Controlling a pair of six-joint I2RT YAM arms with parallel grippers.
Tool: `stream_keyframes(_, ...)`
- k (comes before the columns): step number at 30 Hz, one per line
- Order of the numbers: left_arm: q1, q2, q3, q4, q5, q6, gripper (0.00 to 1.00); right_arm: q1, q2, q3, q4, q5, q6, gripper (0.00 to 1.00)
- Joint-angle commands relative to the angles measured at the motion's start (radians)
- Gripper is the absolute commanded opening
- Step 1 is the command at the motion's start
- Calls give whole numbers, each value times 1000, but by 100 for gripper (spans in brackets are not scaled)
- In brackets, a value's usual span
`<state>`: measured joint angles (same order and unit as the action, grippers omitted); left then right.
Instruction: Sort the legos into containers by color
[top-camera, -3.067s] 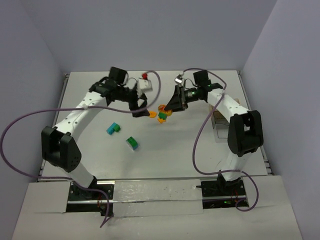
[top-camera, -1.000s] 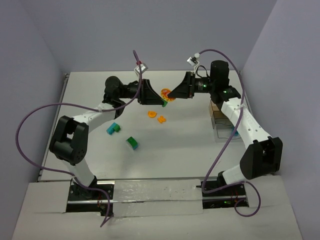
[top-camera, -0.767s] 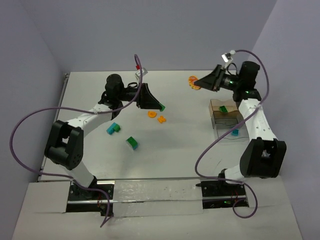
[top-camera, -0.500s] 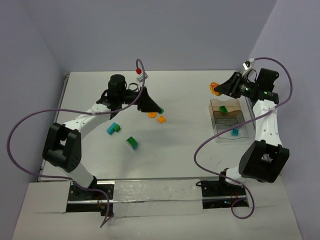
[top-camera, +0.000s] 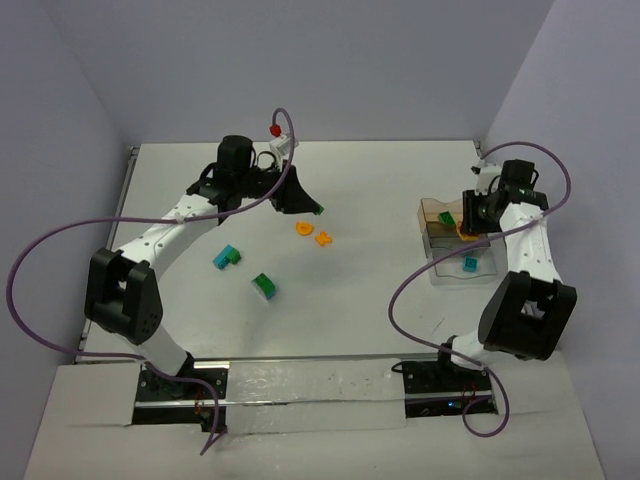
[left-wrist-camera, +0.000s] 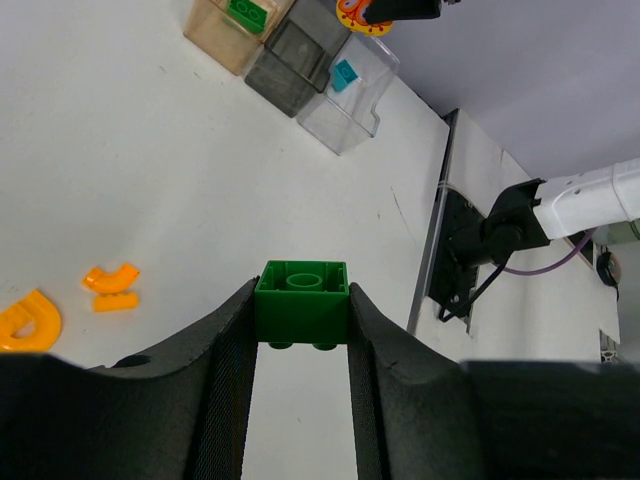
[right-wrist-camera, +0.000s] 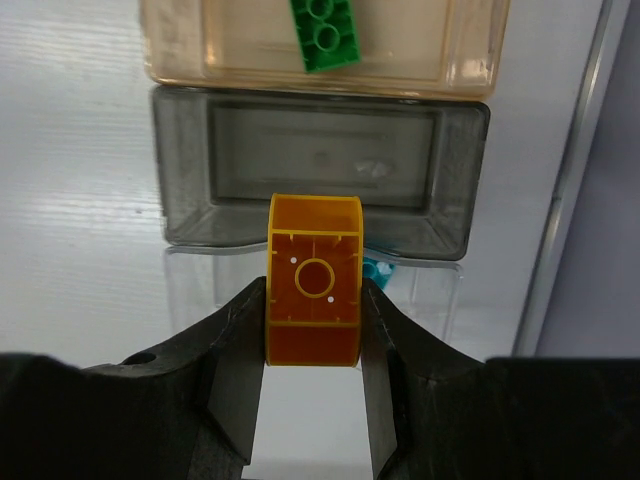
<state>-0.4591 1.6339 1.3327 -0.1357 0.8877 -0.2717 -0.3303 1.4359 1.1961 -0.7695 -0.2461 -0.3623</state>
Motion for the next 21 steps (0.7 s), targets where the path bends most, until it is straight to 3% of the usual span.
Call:
stream_keyframes(1, -2, -4, 62, -54, -21, 52, 0, 26, 68, -5, 48, 140, -47, 0)
stream_keyframes(11, -2, 1, 65, -55, -24, 51, 0, 66, 145, -11, 125, 202, -24, 1)
stream_keyframes(19, -1, 12, 67, -53, -18, 46, 0, 71, 181, 7, 146, 215, -25, 18)
stream_keyframes(21, -2, 13, 71, -56, -17, 46, 0, 71, 193, 18, 142, 211, -31, 36)
